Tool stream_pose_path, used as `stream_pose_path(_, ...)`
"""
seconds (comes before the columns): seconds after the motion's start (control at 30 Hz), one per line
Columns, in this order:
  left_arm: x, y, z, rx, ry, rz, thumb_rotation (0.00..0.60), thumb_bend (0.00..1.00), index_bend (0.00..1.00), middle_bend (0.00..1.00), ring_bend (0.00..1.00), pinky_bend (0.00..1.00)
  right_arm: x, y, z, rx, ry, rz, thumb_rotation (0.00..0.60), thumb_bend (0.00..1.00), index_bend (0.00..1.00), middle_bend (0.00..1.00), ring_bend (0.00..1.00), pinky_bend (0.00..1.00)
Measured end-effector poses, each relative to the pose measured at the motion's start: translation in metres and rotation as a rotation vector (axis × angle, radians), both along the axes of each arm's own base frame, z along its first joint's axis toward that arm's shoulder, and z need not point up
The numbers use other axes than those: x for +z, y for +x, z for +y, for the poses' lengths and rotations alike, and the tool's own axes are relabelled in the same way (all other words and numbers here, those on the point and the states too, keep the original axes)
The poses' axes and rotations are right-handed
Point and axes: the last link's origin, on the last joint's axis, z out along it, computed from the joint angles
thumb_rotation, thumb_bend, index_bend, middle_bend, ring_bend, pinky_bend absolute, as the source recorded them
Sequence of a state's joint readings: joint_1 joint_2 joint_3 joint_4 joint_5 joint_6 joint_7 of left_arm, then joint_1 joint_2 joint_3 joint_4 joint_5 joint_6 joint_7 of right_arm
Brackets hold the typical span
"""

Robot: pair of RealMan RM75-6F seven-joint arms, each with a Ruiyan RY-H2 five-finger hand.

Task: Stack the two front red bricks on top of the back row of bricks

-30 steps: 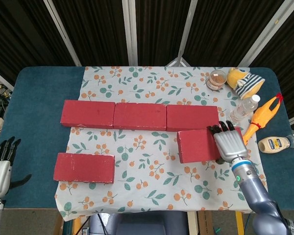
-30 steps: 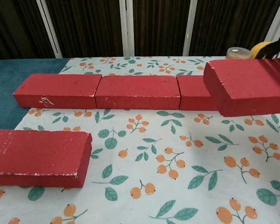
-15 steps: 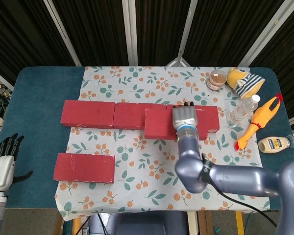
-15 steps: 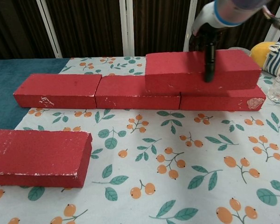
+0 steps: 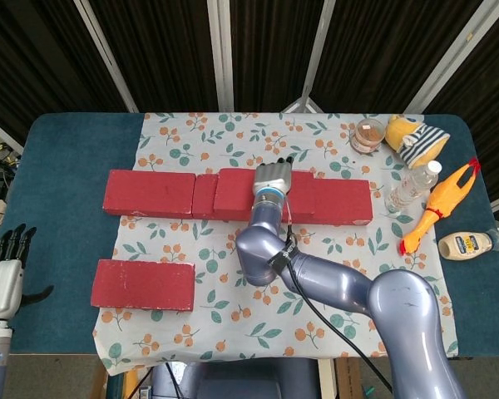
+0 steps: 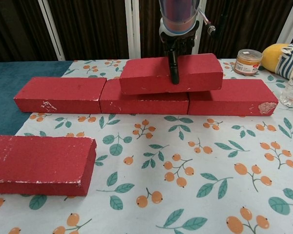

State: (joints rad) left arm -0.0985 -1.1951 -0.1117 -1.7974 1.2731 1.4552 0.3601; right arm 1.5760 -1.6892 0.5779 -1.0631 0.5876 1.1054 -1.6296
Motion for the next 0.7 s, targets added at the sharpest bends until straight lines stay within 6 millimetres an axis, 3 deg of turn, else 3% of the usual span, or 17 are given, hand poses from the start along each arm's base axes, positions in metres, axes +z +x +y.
stream_pose_path(0.3,0.004,-0.002,0.001,0.018,0.036,0.007,0.6,0.0,0.01,0.0,0.0,0.1,-0.008,-0.001,-0.012,0.035,0.02,-0.009,0.6,0.11,0.29,0.28,0.07,0.0)
stream_pose_path(0.7,0.009,-0.004,-0.003,0.045,0.081,0.027,0.6,0.0,0.01,0.0,0.0,0.1,-0.006,-0.017,-0.027,0.016,0.018,-0.018,0.6,0.11,0.29,0.28,0.07,0.0)
